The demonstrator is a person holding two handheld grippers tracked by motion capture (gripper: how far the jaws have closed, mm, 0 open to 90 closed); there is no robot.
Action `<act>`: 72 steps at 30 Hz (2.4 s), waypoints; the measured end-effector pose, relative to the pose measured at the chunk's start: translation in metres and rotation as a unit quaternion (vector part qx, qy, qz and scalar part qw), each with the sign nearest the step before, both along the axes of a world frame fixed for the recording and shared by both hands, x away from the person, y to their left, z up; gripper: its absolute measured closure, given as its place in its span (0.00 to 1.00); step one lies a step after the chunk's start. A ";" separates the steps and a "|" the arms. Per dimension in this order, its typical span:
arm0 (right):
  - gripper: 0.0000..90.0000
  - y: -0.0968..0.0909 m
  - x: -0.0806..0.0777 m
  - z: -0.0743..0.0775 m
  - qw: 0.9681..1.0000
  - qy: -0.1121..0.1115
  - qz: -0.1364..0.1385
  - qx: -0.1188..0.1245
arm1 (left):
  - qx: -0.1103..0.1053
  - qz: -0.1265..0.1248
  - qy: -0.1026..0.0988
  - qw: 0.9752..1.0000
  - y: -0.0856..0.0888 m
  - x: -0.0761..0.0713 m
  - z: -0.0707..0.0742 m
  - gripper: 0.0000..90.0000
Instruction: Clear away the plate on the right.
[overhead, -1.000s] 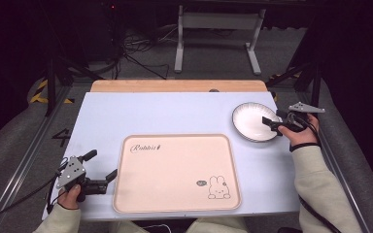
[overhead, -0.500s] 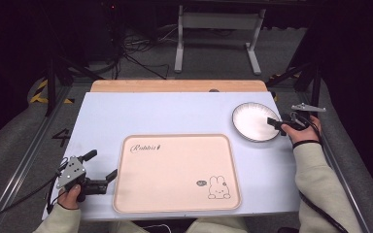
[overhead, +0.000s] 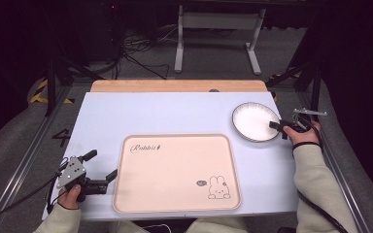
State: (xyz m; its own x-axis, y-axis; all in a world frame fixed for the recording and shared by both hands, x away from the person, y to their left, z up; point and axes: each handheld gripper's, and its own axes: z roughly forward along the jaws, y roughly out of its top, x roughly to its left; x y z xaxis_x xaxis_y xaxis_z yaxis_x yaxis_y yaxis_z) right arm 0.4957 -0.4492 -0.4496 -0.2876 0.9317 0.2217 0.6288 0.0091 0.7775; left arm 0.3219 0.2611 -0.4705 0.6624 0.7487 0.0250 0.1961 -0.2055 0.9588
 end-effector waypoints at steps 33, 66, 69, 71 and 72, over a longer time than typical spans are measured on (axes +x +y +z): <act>0.84 0.006 0.003 -0.001 0.993 0.045 -0.087 0.066 | 0.004 -0.002 -0.001 1.000 0.000 0.000 0.000 0.00; 0.96 0.026 -0.001 0.034 0.994 -0.014 -0.105 0.038 | 0.003 -0.001 -0.003 1.000 0.000 0.000 0.000 0.00; 0.96 0.028 -0.001 0.038 0.994 -0.014 -0.105 0.036 | 0.003 -0.002 -0.002 1.000 0.000 0.000 0.000 0.00; 0.96 0.030 -0.001 0.040 0.994 -0.014 -0.105 0.036 | 0.004 -0.002 -0.002 1.000 0.000 0.000 0.000 0.00; 0.95 0.031 -0.001 0.042 0.994 -0.015 -0.103 0.036 | 0.004 -0.001 -0.002 1.000 0.000 0.000 0.000 0.00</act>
State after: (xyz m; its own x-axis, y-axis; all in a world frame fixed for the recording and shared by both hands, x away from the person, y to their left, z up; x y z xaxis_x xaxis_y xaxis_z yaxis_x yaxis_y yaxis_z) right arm 0.4942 -0.4187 -0.4079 -0.0995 0.9536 0.2842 0.5878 -0.1741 0.7901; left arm 0.3219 0.2608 -0.4703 0.6643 0.7467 0.0336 0.1921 -0.2140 0.9578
